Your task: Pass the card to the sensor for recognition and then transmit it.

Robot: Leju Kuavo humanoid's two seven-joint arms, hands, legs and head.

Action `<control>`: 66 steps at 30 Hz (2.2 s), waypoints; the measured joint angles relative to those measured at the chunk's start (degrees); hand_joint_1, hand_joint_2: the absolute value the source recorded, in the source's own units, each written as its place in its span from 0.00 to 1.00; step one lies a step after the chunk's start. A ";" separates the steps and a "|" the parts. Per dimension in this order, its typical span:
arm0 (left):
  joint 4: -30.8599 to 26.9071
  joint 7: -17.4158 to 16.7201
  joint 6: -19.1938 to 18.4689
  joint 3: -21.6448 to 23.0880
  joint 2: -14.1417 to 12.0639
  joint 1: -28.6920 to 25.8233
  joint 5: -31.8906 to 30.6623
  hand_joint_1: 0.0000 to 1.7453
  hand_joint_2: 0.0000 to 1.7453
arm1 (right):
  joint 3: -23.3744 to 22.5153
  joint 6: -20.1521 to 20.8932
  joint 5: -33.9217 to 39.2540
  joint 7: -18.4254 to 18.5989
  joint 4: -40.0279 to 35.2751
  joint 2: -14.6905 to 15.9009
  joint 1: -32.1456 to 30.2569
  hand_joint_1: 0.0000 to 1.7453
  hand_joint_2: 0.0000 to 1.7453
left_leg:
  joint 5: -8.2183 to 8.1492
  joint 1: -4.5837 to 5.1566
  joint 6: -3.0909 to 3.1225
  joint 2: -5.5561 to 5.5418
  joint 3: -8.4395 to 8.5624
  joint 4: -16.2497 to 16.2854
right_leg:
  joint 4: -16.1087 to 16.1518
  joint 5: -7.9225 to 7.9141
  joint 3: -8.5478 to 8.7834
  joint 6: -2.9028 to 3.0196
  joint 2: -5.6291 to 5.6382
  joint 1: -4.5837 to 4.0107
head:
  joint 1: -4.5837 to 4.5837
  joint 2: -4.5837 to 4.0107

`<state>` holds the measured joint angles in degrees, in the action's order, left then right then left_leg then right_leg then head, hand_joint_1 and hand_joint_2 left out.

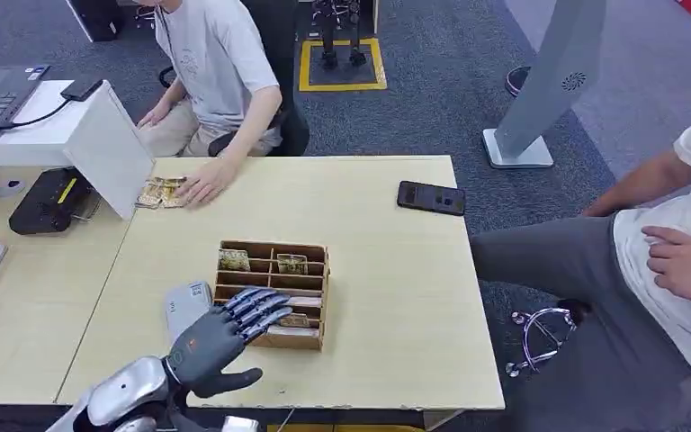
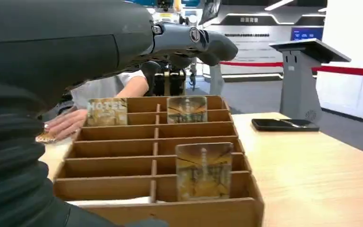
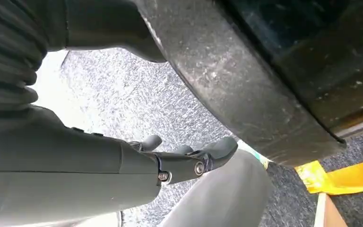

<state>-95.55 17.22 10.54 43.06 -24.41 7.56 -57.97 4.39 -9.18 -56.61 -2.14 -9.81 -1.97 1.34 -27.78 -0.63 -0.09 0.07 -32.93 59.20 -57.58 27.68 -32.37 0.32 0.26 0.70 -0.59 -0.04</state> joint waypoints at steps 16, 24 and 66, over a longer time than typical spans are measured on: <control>11.32 -4.59 3.87 4.06 12.21 1.73 -3.28 0.00 1.00 | -0.22 0.00 -0.83 0.28 -0.02 -0.28 0.05 0.00 1.00 | 0.00 -0.04 0.00 0.00 0.01 0.00 | 0.00 -0.01 -0.01 0.00 0.00 -0.01 | 0.00 0.00; 15.91 -5.18 5.31 3.93 15.99 2.05 0.22 0.00 1.00 | -0.22 0.02 -1.27 0.33 -0.02 -0.28 0.03 0.00 1.00 | 0.00 0.00 0.00 -0.01 0.00 0.00 | 0.00 -0.01 0.00 -0.01 -0.01 0.00 | -0.02 0.00; 19.89 -6.40 9.35 -1.27 19.21 2.11 -2.03 0.00 1.00 | -0.66 0.00 -2.21 0.22 0.00 -0.28 -0.24 0.00 1.00 | 0.00 -0.01 0.00 -0.01 -0.01 0.00 | 0.00 -0.01 0.00 -0.01 -0.01 -0.01 | 0.00 0.00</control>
<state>-75.67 10.82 19.89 41.79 -5.20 9.67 -60.00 3.74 -9.18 -58.82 -1.92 -9.81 -2.25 1.10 -27.78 -0.64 -0.09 0.06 -32.94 59.20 -57.58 27.67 -32.37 0.31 0.26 0.70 -0.59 -0.04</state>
